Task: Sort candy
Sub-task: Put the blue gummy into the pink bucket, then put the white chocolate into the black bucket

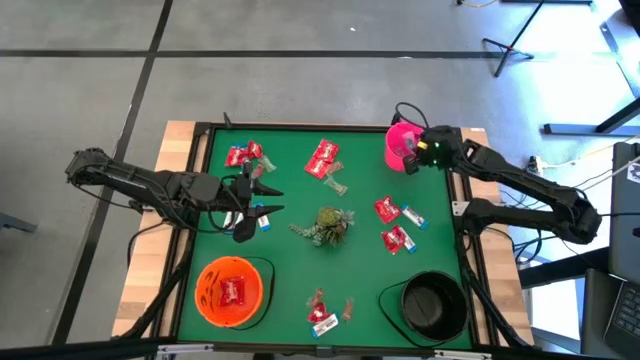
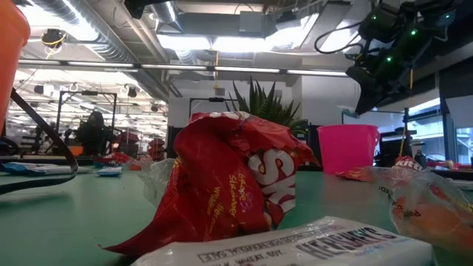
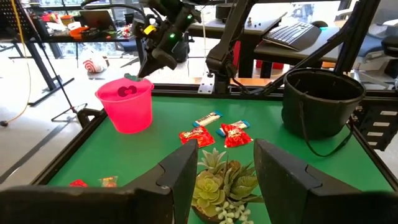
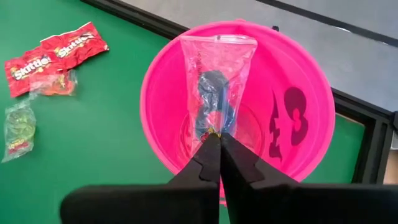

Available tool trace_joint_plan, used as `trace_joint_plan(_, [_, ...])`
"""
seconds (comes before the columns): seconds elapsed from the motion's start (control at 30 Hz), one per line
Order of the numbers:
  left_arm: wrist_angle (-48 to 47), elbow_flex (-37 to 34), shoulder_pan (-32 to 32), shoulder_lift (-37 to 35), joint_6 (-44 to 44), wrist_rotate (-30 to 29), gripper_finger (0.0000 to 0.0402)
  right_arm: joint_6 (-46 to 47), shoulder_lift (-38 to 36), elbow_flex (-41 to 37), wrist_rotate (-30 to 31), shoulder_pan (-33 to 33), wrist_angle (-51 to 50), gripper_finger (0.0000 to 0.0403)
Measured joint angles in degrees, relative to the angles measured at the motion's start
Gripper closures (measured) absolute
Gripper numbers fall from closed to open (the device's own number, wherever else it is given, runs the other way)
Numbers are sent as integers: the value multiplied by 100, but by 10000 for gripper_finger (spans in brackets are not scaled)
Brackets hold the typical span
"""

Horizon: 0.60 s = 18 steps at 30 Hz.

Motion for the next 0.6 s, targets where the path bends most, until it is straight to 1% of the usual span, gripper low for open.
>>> trace_joint_plan(0.1, [-2,0,2,2,-1,1,253,-32,0,0,-123,-68,-1,395])
trace_joint_plan(0.33, [-3,0,0,2,-1,-1,253,-32,0,0,-136,-53,2,383])
trace_joint_plan(0.5, [-2,0,0,0,-3,1,253,-36,-3,6,-146,-50,-6,359])
trace_joint_plan(0.57, [-4,0,0,0,-6,1,253,-71,-32,82,-364,-50,-121,346])
trace_joint_plan(0.6, [-4,0,0,2,-6,1,253,-124,-66,143,-570,-45,-177,340])
